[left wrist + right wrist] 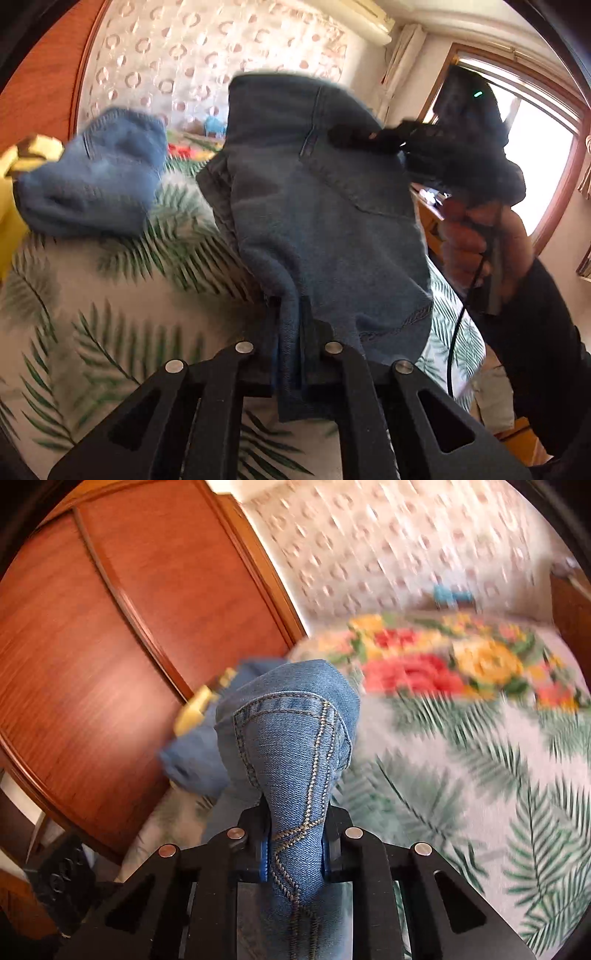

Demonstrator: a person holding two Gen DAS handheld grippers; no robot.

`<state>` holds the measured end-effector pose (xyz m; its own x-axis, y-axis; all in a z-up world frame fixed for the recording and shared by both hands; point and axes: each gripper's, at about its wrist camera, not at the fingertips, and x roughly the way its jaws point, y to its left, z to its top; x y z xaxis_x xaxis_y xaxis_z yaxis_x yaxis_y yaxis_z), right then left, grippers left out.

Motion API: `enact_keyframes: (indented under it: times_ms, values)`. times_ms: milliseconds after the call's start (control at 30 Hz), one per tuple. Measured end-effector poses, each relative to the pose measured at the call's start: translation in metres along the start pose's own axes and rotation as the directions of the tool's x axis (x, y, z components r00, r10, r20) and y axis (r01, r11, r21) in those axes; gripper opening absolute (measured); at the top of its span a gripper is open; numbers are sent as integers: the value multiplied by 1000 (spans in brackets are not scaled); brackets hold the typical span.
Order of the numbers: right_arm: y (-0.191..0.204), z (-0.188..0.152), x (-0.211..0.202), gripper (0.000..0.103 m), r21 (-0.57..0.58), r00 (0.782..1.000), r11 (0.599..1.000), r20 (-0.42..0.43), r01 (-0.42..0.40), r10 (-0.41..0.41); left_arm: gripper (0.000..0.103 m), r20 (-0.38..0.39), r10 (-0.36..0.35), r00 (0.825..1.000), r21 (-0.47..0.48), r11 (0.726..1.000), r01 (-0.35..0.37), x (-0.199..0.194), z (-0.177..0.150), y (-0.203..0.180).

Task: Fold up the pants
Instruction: 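Carry the jeans bundle with the left gripper and set it beside the plush toy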

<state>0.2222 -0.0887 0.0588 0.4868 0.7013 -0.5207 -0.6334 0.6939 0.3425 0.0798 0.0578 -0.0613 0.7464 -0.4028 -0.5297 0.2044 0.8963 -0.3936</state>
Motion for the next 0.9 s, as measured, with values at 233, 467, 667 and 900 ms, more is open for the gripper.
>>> enact_keyframes:
  times_ms: [233,467,667,900]
  values:
    - [63,59,-10,19,-118,994,992,90,-45,56,8,118,55,991,-11,998,-54,-41,52,28]
    - [111,119,31,19,-179,982,973,88,-147,165,8,219,161,962,-65,987,-150,-102,88,72]
    - [105,160,104,19,-106,946,947,91,-303,313,8,226,285,931,-84,958,-273,-115,117,118]
    - [-9,149,247,27,58,989,989,-52,-137,140,8,16,332,943,-83,941,-329,-15,121,175]
